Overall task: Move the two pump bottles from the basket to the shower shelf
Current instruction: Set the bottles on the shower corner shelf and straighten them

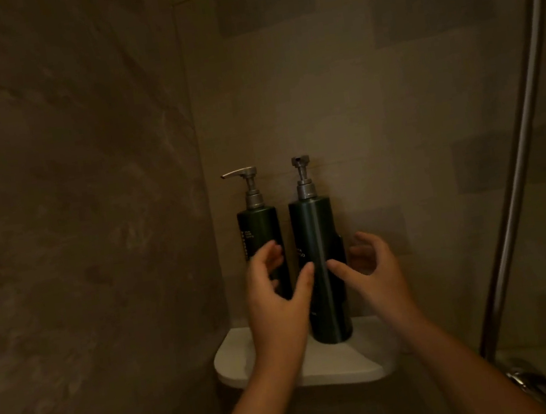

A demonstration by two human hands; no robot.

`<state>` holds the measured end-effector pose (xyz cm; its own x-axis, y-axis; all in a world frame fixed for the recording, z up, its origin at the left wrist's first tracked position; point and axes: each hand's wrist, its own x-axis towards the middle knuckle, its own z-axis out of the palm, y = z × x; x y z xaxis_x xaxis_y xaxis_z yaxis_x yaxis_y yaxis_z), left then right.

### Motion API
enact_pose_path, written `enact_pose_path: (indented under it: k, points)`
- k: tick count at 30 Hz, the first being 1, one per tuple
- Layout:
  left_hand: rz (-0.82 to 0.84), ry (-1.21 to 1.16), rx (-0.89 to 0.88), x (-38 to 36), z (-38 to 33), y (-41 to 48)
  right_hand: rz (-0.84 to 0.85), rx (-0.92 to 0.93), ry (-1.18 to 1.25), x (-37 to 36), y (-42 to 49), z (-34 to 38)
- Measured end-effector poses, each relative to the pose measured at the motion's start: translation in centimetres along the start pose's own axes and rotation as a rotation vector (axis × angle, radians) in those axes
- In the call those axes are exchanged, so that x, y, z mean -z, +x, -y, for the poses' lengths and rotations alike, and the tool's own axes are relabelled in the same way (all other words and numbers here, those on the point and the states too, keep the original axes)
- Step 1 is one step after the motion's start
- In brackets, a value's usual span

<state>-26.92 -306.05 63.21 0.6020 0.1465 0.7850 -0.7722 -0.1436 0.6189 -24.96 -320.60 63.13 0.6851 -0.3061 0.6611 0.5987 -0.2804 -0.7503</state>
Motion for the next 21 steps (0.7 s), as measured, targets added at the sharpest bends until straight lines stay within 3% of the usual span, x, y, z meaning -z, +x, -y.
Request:
enact_pose_path:
  k: [4, 15, 21]
  points:
    - [0.153, -0.024, 0.14, -1.6, 0.0, -0.3, -0.023, 0.036, -0.048, 0.6, -1.1, -0.1]
    - [0.14, -0.013, 0.235, -3.4, 1.2, 0.3, 0.052, 0.099, -0.26, -0.6, -1.3, 0.1]
    - [0.125, 0.002, 0.221, -3.4, 1.2, 0.4, 0.079, 0.051, -0.217, -0.6, -1.2, -0.2]
